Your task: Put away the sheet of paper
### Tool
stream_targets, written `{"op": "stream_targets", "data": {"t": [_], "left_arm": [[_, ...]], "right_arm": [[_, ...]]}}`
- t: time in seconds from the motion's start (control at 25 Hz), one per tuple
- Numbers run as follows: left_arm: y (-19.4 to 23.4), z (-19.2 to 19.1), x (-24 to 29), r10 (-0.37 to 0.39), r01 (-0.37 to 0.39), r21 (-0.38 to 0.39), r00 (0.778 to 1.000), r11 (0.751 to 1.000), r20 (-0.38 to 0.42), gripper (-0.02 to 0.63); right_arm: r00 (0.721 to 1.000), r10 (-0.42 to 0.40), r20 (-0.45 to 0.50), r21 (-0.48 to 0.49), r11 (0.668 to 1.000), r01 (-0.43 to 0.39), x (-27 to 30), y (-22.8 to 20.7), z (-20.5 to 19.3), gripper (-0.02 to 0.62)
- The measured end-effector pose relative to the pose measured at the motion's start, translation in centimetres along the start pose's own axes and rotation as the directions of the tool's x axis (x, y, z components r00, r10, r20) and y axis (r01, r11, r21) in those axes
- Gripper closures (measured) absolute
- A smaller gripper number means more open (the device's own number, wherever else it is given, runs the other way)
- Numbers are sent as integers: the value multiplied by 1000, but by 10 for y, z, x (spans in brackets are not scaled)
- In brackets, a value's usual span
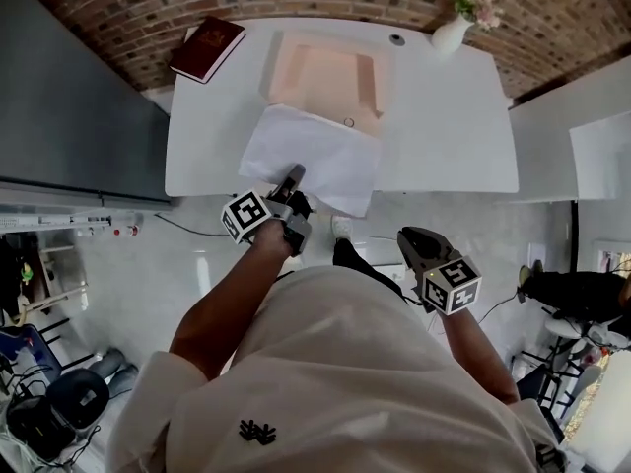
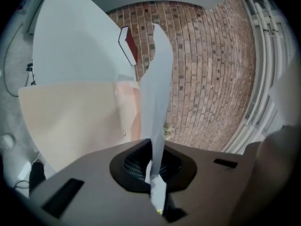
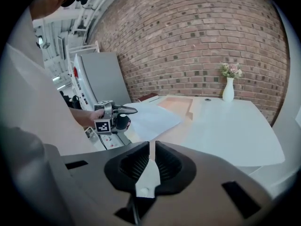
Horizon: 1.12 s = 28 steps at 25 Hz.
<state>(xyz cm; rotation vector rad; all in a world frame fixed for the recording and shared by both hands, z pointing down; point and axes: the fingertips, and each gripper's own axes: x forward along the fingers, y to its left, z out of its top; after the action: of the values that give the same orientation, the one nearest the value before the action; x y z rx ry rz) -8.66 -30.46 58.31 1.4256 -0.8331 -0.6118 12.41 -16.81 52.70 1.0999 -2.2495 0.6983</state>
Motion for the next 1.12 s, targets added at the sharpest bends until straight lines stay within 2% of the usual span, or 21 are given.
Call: {"op": "stream_targets", "data": {"t": [0.28, 0.68, 1.12], "left_arm": [[31, 11, 57, 82, -80, -36, 994, 996, 67, 583], [65, 11, 120, 169, -166, -34, 977, 986, 128, 583], [69, 36, 170, 256, -259, -3, 952, 966, 168, 583]], "right_arm": [[998, 68, -11, -32, 997, -68, 23, -70, 47, 534], [991, 128, -44, -8, 992, -129, 43, -157, 34, 535], [980, 192, -54, 24, 981, -191, 50, -199, 31, 535]]}}
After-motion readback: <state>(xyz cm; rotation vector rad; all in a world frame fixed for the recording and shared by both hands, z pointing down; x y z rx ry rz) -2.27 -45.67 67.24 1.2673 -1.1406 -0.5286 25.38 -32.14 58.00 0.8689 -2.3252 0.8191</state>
